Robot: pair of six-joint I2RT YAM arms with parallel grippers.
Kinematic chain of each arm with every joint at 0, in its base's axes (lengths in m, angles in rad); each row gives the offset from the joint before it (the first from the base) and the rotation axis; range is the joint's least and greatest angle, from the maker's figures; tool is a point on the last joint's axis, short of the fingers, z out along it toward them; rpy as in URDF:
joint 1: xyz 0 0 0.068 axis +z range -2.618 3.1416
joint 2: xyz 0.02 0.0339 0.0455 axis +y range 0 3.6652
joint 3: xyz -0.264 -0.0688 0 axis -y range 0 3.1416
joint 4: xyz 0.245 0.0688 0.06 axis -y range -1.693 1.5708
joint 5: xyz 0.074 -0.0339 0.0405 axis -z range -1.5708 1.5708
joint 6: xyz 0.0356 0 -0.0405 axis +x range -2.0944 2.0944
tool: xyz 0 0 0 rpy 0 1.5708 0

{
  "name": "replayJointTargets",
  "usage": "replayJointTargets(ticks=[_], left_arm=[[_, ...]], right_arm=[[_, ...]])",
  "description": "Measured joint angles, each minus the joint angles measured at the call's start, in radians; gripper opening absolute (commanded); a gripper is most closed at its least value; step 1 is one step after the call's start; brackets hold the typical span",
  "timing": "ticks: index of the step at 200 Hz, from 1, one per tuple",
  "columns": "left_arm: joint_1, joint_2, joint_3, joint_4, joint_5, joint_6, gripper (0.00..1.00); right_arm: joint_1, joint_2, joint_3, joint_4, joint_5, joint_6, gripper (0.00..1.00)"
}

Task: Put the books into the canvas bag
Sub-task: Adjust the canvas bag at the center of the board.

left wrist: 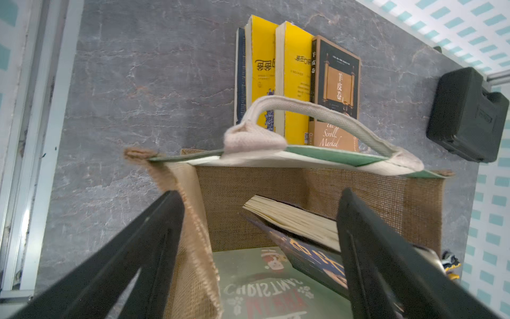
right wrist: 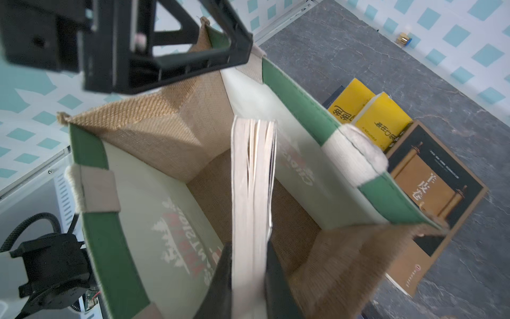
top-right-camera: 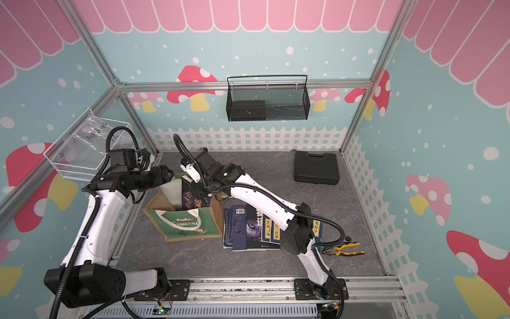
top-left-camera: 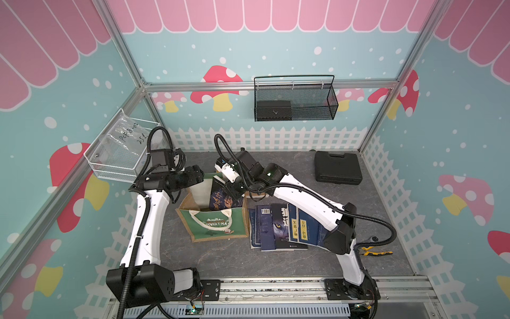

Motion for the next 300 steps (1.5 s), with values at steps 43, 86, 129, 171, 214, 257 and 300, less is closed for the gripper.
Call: replayJointTargets(ticks=[43,86,129,171,214,257,300], left_arm=[[-0.004,0.056,0.079,-0.008,0.013,0.023,0.87],[-0.022,0.091,0.168,-0.037,0.032,0.061,0.77],[-0.078,0.135,0.137,-0.063,0.078,0.116,0.65],[-0.087,0.107,0.095,-0.097,0.072,0.139,0.43],[-0.098,0.021,0.038,-0.148,0.043,0.128,0.28],[-0.100,-0.122,-0.046,-0.214,0.005,0.094,0.27],[-0.100,-0.270,-0.155,-0.245,-0.046,0.037,0.29]], right_arm=[[-0.014,-0.046,-0.104,0.035,-0.002,0.001,0.00],[-0.039,-0.072,-0.237,0.092,-0.016,-0.001,0.00],[-0.115,-0.150,-0.360,0.143,-0.078,-0.035,0.00],[-0.143,-0.216,-0.382,0.156,-0.120,-0.074,0.00],[-0.142,-0.189,-0.323,0.150,-0.156,-0.103,0.00],[-0.140,0.019,-0.003,0.145,-0.250,-0.133,0.00],[-0.108,0.244,0.275,0.136,-0.367,-0.158,0.00]])
